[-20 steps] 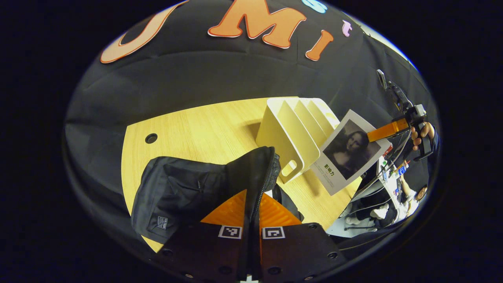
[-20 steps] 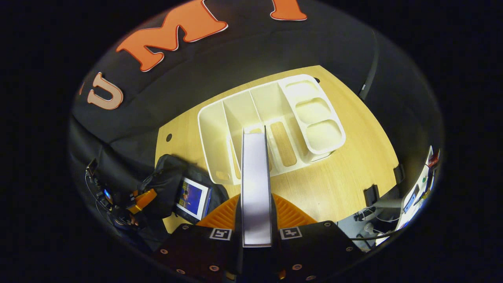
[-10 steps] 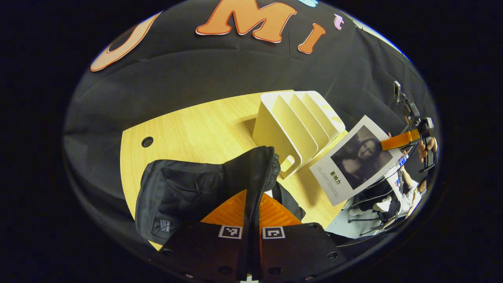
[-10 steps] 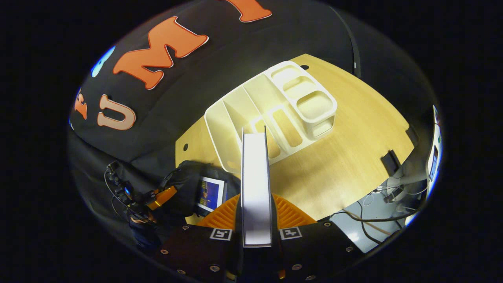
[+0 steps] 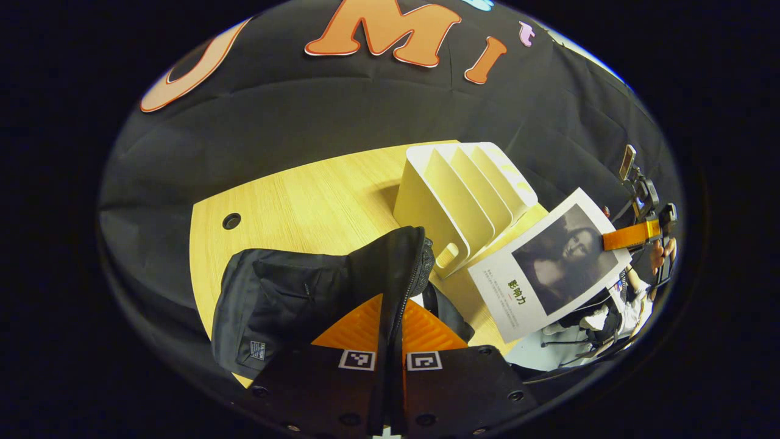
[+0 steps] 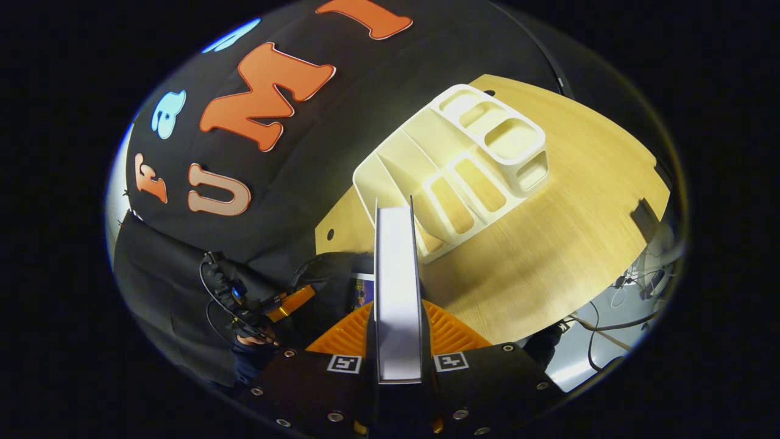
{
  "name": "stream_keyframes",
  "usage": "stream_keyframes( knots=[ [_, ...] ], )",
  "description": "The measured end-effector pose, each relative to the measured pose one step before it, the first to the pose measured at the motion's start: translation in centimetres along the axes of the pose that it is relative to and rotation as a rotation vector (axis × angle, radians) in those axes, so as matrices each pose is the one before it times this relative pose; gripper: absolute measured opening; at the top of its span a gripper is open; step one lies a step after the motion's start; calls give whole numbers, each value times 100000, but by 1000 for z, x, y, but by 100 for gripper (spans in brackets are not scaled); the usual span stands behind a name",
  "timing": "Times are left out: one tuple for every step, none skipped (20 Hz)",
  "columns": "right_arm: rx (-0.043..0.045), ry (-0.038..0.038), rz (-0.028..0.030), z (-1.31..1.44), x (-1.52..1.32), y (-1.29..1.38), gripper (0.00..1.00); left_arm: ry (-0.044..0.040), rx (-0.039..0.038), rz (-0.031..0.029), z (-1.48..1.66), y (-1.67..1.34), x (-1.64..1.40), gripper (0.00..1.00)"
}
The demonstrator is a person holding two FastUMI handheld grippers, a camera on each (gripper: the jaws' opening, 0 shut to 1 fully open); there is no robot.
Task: Open the schoolbag, grab two books from the bookshelf and put them into the schoolbag.
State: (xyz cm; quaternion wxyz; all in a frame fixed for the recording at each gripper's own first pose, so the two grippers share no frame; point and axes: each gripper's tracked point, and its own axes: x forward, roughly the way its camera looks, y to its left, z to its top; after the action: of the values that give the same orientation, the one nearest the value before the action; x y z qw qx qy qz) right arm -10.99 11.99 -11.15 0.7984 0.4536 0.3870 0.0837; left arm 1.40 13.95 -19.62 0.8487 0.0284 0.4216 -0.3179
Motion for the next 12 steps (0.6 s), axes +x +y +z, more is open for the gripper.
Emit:
stream_keyframes(
  knots=[
    [-562, -309, 3138, -170, 291, 480, 29, -143, -333, 51, 134, -25, -3, 5],
    [493, -284, 2508, -77, 365, 443, 28, -119, -195, 314, -3, 6, 20, 5],
    [178, -43, 2402, -212, 404, 355, 29, -34, -357, 242, 234, 50, 42, 5],
    [241, -56, 2218, -276, 440, 343, 28, -179, 50, 547, 50, 17, -74, 5],
    [594, -292, 2033, -252, 548, 224, 29, -516, -355, 343, 190, 44, -86, 5],
    [620, -376, 2143, -215, 418, 267, 29, -242, -353, -92, -12, 22, -172, 5],
    [1042, -271, 2049, -181, 468, 224, 28, -197, -274, -17, 23, -26, -108, 5],
    [1185, -227, 2142, -265, 633, 368, 29, 137, 165, 11, 100, -58, 63, 5],
    [1339, -45, 2024, -400, 631, 217, 28, -158, 30, 462, 110, 73, -41, 5],
    [1247, -406, 2006, -200, 757, 230, 29, -91, -372, -85, 96, 73, -59, 5],
    [1494, -670, 1335, -164, 877, 58, 28, -422, -710, -14, 126, 3, -53, 5],
    [1173, -278, 937, -381, 761, -107, 28, -246, -197, -237, -54, -80, -134, 5]
  ],
)
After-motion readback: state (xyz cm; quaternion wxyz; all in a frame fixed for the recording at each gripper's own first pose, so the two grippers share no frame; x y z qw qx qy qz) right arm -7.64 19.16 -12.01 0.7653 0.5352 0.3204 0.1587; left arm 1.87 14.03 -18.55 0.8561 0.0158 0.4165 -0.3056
